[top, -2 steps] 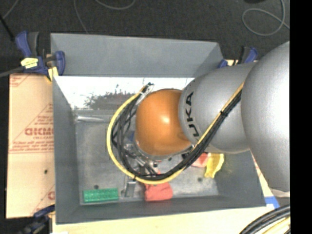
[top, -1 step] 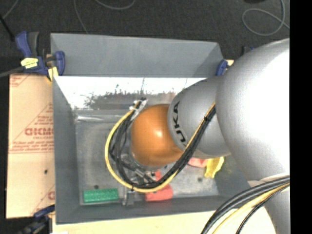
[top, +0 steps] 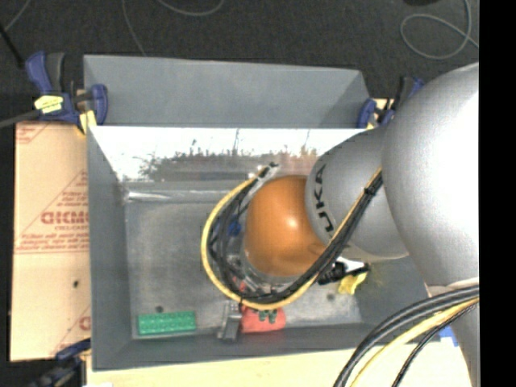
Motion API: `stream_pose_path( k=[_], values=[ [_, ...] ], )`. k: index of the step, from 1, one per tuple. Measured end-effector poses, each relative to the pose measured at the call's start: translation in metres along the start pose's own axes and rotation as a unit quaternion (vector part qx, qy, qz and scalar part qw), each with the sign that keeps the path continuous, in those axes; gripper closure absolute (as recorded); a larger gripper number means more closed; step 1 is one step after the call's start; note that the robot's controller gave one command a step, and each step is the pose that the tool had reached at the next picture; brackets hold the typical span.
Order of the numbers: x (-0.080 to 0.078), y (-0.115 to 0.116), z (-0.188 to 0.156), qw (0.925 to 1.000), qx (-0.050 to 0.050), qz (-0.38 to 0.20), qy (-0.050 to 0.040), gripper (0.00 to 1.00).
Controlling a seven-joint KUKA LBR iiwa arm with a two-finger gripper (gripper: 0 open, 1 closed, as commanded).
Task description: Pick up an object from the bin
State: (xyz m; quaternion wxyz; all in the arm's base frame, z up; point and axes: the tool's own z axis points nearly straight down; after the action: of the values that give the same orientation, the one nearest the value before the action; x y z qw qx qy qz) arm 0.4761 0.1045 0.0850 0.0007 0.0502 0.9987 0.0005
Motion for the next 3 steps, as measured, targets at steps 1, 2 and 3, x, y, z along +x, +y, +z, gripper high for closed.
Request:
stream_pose_path(
  k=[1,2,3],
  values=[
    [-0.002,-0.037,-0.007,0.9998,0.002,0.018,0.0012,0.0],
    [-0.01,-0.071,-0.003,0.9897,0.0,-0.143,0.0009,1.0],
    [-0.01,-0.07,-0.003,0.9898,0.0,-0.143,0.001,1.0]
  ],
)
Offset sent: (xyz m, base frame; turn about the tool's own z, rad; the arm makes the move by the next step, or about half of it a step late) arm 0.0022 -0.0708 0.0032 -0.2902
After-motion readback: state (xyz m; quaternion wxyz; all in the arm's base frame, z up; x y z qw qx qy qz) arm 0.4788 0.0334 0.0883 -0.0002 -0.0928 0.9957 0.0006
